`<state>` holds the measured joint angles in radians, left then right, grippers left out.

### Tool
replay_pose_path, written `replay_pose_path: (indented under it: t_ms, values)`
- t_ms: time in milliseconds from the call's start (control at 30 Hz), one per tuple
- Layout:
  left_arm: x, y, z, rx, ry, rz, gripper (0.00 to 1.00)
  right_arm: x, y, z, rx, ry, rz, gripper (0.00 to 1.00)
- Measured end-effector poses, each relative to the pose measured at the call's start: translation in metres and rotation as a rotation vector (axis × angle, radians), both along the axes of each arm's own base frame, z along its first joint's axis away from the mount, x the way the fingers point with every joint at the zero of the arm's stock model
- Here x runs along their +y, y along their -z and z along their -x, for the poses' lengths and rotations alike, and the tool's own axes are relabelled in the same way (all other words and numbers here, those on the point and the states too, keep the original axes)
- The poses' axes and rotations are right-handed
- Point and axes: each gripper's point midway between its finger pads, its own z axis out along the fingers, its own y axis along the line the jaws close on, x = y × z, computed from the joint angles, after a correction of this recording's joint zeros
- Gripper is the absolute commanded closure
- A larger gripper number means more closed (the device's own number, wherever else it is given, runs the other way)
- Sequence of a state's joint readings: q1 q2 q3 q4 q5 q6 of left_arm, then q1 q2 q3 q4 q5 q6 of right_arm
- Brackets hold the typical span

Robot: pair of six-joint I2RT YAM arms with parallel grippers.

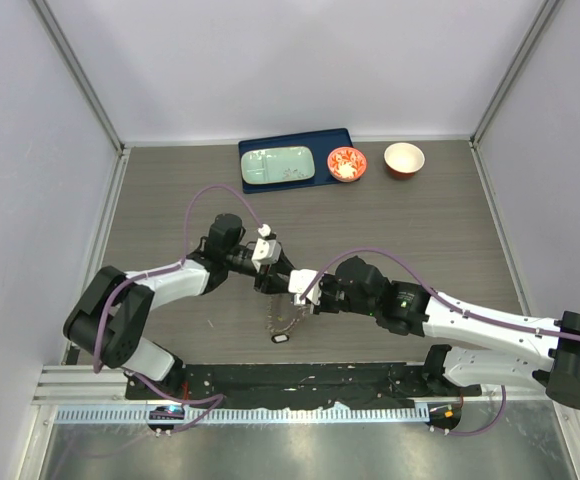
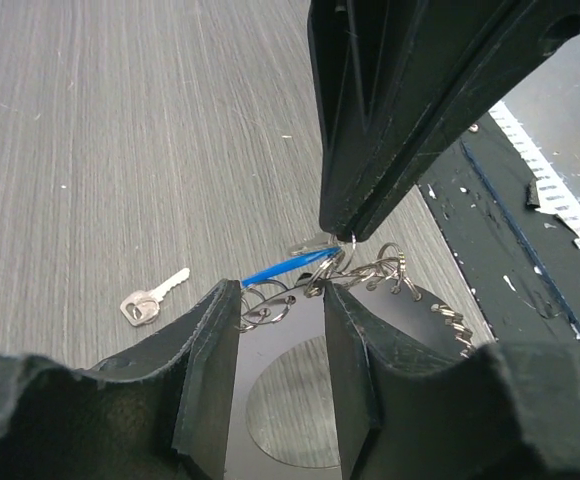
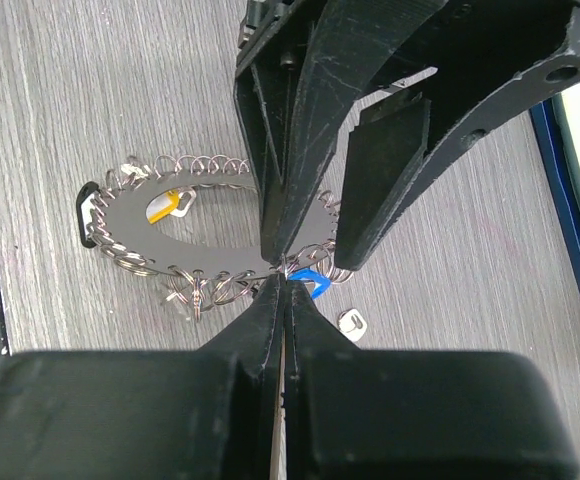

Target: Put the keys on the keyring

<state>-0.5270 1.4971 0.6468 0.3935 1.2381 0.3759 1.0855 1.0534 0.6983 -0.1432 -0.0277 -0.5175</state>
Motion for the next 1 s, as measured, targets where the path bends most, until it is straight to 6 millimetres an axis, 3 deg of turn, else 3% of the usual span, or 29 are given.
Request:
replay_pose_path:
  t_ms: [133, 233, 267, 300, 567, 767, 900, 933, 1000]
  values:
    - [-0.002, 0.000, -0.003, 0.000, -0.002, 0.009, 0.66, 0.000, 0.000, 0.000, 0.000, 0.000, 0.000, 0.99]
    - [-0.002, 0.003, -0.002, 0.021, 0.001, 0.004, 0.82, 0.000, 0.000, 0.000, 0.001, 0.000, 0.001, 0.99]
    - [-0.002, 0.003, -0.001, 0.023, 0.005, 0.007, 0.95, 0.000, 0.001, 0.000, 0.002, 0.000, 0.003, 0.99]
    - [-0.003, 0.002, -0.001, 0.027, 0.006, 0.007, 1.00, -0.001, 0.001, 0.000, 0.002, 0.000, 0.004, 0.99]
    - [0.001, 0.000, 0.000, 0.052, -0.026, 0.010, 1.00, -0.005, -0.003, 0.000, -0.001, 0.017, -0.001, 0.99]
    - [0.017, -0.002, -0.014, 0.115, -0.245, 0.069, 1.00, -0.010, -0.013, 0.004, 0.010, 0.033, -0.043, 0.99]
    - [0.019, -0.019, -0.023, 0.177, -0.352, 0.149, 1.00, -0.012, -0.009, 0.006, 0.024, 0.039, -0.044, 0.99]
    - [0.019, -0.024, -0.024, 0.193, -0.366, 0.170, 0.98, -0.012, -0.008, 0.006, 0.028, 0.040, -0.042, 0.99]
    - [0.018, -0.033, -0.024, 0.211, -0.371, 0.199, 0.82, -0.013, -0.004, 0.007, 0.034, 0.040, -0.037, 0.99]
